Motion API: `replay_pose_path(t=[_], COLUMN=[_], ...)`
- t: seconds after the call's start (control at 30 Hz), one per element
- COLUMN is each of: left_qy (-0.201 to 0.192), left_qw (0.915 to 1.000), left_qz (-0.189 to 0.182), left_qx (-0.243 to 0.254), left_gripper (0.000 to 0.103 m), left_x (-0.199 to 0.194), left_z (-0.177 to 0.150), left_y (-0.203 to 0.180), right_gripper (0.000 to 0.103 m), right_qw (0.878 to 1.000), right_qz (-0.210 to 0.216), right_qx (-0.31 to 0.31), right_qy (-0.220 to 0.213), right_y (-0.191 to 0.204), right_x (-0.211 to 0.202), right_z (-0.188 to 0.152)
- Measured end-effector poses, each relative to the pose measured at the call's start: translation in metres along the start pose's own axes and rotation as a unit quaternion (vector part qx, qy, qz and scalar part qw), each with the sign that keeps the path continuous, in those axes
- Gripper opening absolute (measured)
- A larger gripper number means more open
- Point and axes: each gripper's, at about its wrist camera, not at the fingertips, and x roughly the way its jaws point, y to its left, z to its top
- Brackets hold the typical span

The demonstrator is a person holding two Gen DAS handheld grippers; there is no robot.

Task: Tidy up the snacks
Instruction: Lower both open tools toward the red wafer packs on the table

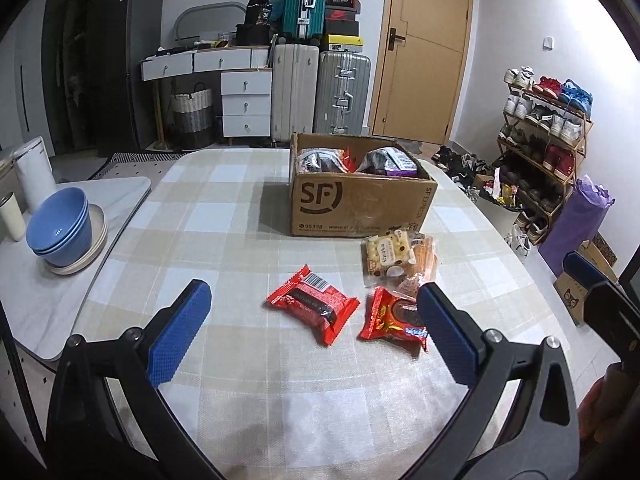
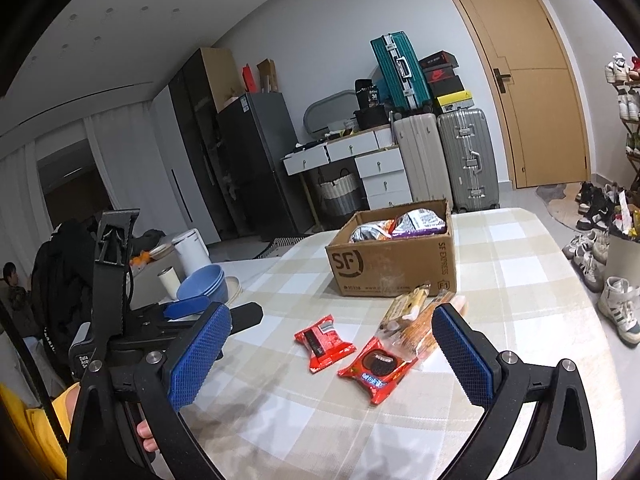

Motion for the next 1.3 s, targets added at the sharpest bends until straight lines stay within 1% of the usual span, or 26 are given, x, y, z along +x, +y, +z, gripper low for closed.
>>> replay_pose_path(t=[0.1, 0.27, 0.4, 0.53, 0.63, 0.7, 0.73, 0.83, 0.87, 0.93, 1.03, 1.1, 1.13, 1.17, 1.2, 1.27, 1.3], left_qy=[0.014, 0.059, 0.095, 0.131, 0.157, 0.179, 0.185, 0.206, 0.209, 0.2, 0.203, 0.198, 0.193, 0.189, 0.184, 0.179, 0.179], left_qw=[0.9999, 0.9977, 0.9944, 0.9891, 0.984, 0.9787, 0.9765, 0.972, 0.9714, 0.9742, 0.9744, 0.9763, 0.9779, 0.9791, 0.9805, 0.9822, 0.9826], left_qz=[0.003, 0.011, 0.01, 0.009, 0.008, 0.021, 0.02, 0.009, 0.01, 0.019, 0.02, 0.027, 0.028, 0.023, 0.016, -0.001, -0.007], left_qx=[-0.005, -0.032, -0.047, -0.067, -0.084, -0.098, -0.108, -0.113, -0.112, -0.103, -0.095, -0.083, -0.075, -0.071, -0.067, -0.056, -0.051], left_gripper=[0.103, 0.103, 0.103, 0.103, 0.103, 0.102, 0.102, 0.102, 0.102, 0.102, 0.101, 0.097, 0.092, 0.086, 0.082, 0.064, 0.062], left_x=[0.012, 0.047, 0.082, 0.119, 0.144, 0.159, 0.166, 0.185, 0.189, 0.194, 0.203, 0.204, 0.204, 0.202, 0.201, 0.197, 0.196], left_z=[-0.004, -0.018, -0.027, -0.03, -0.026, -0.024, -0.023, -0.022, -0.022, -0.018, -0.016, -0.016, -0.017, -0.018, -0.018, -0.019, -0.019], left_y=[0.006, 0.021, 0.031, 0.037, 0.037, 0.038, 0.039, 0.034, 0.031, 0.026, 0.022, 0.019, 0.018, 0.017, 0.017, 0.015, 0.014], right_gripper=[0.102, 0.102, 0.102, 0.102, 0.102, 0.102, 0.102, 0.102, 0.102, 0.102, 0.102, 0.102, 0.102, 0.102, 0.102, 0.102, 0.102], right_qw=[1.0, 1.0, 0.998, 0.997, 0.995, 0.994, 0.994, 0.994, 0.993, 0.993, 0.992, 0.991, 0.991, 0.991, 0.991, 0.992, 0.992], right_qz=[0.001, -0.002, -0.001, 0.0, 0.002, 0.004, 0.004, 0.004, 0.004, 0.006, 0.008, 0.012, 0.012, 0.013, 0.013, 0.012, 0.012], right_qx=[0.005, 0.016, 0.028, 0.039, 0.049, 0.057, 0.058, 0.062, 0.064, 0.068, 0.075, 0.078, 0.08, 0.081, 0.081, 0.08, 0.079], right_qy=[0.009, 0.027, 0.048, 0.07, 0.082, 0.088, 0.09, 0.095, 0.096, 0.099, 0.102, 0.104, 0.104, 0.104, 0.103, 0.102, 0.102], right_y=[-0.004, -0.014, -0.024, -0.036, -0.046, -0.053, -0.055, -0.062, -0.064, -0.068, -0.072, -0.073, -0.073, -0.074, -0.073, -0.073, -0.073], right_x=[0.006, 0.019, 0.036, 0.055, 0.066, 0.073, 0.075, 0.081, 0.082, 0.086, 0.089, 0.089, 0.089, 0.089, 0.088, 0.087, 0.087], right_z=[-0.005, -0.019, -0.03, -0.04, -0.046, -0.05, -0.052, -0.055, -0.055, -0.057, -0.059, -0.059, -0.06, -0.06, -0.06, -0.06, -0.06])
